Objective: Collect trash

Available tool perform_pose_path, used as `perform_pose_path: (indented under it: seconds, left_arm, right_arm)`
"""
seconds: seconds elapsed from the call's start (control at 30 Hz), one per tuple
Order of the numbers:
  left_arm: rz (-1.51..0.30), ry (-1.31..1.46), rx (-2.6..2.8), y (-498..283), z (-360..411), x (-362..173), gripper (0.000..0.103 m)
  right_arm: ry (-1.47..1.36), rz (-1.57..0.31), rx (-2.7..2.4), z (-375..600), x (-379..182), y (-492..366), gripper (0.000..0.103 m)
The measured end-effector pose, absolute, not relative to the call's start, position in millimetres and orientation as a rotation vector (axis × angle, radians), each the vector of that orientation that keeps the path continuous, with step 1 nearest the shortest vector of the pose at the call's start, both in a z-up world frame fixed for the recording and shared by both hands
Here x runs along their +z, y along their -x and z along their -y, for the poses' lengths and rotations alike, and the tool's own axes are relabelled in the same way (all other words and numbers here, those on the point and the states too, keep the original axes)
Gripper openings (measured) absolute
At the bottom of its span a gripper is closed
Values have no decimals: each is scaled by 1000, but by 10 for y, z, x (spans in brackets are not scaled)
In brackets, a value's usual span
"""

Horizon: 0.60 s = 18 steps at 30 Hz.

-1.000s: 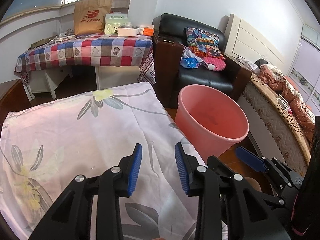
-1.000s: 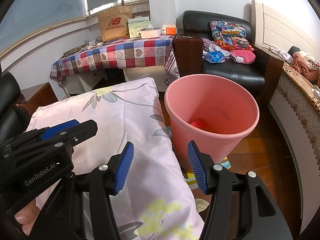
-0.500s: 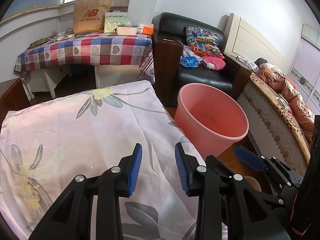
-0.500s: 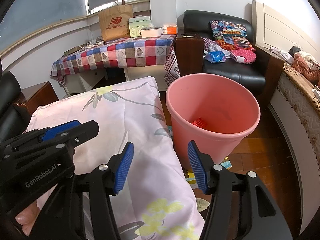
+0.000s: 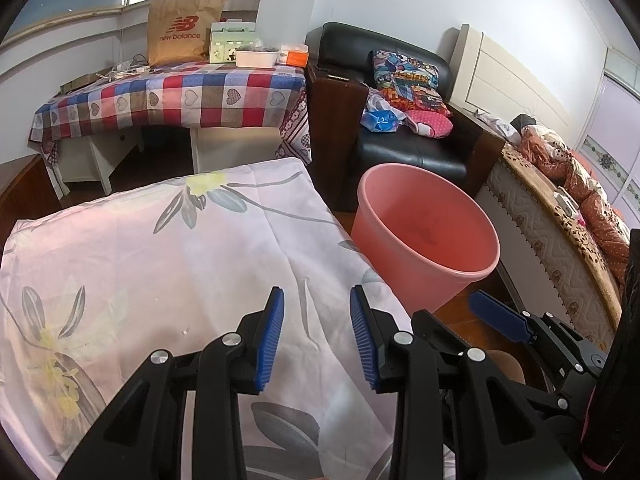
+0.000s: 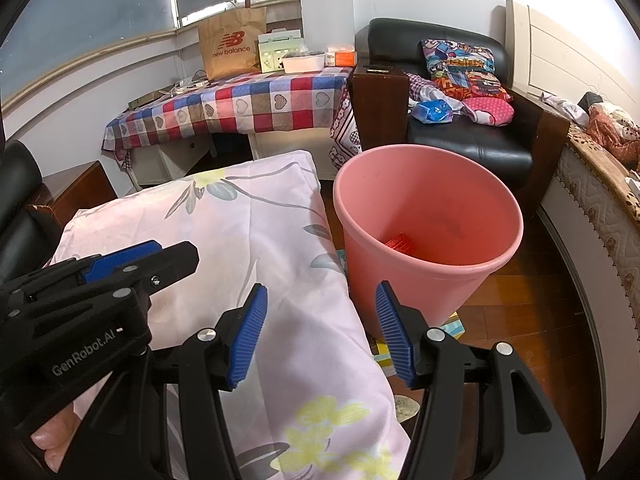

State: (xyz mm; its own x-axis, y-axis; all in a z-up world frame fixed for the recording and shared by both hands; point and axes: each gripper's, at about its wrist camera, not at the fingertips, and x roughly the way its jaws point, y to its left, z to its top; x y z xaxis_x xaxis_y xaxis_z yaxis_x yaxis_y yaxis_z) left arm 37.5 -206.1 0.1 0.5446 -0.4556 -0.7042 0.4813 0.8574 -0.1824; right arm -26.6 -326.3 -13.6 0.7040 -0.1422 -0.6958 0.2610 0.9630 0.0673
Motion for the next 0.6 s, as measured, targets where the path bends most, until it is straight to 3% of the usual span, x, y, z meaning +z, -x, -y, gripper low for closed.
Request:
perform_pose_path:
  seconds: [0.6]
  left_arm:
    - [-826,-34,-557,-381,2057,6,34]
  right_arm:
    - [-165,-759,-225,3253,-145,262,57]
